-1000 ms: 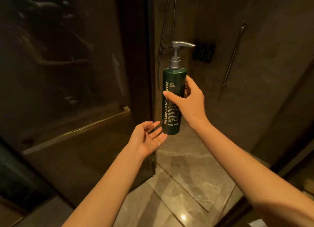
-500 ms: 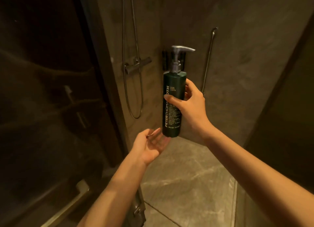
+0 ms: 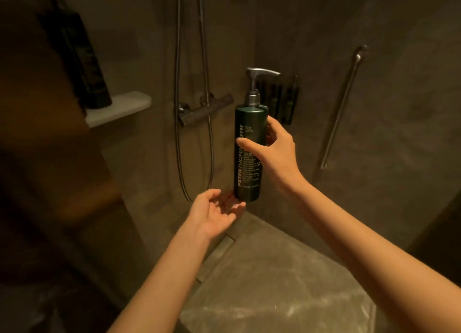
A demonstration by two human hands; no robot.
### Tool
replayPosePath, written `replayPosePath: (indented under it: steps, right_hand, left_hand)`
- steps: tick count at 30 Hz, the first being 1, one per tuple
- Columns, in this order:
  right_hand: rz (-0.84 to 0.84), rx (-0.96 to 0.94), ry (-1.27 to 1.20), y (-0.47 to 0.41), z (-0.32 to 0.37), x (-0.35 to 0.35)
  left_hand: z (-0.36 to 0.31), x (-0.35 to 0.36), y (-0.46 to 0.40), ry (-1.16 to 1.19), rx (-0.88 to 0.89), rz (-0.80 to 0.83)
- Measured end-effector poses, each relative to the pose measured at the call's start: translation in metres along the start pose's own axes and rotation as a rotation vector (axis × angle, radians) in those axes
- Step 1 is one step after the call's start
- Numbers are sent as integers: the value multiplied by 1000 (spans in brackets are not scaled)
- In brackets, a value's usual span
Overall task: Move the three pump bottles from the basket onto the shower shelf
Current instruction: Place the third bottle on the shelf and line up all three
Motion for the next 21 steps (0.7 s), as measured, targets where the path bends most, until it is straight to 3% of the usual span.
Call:
replayPosePath:
  steps: [7,14,21]
  right_hand:
    - [211,-150,-164,-162,15,38]
    - [434,-185,-416,-239,24,125]
    - [628,-209,-533,-284,29,211]
  left_hand:
    - [-114,66,-43,68,303,-23]
    - [-198,51,-42,79,563,-165]
    - [-256,29,-52,-68,888,-389]
Point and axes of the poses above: each hand's wrist, its own y-axis away from the middle knuckle, its own x-axis out of the palm, z = x × y, the point moved 1 cm from there along -y, towards the middle knuckle, and after that the axes turned 7 degrees about -y, right-handed, at the moved point
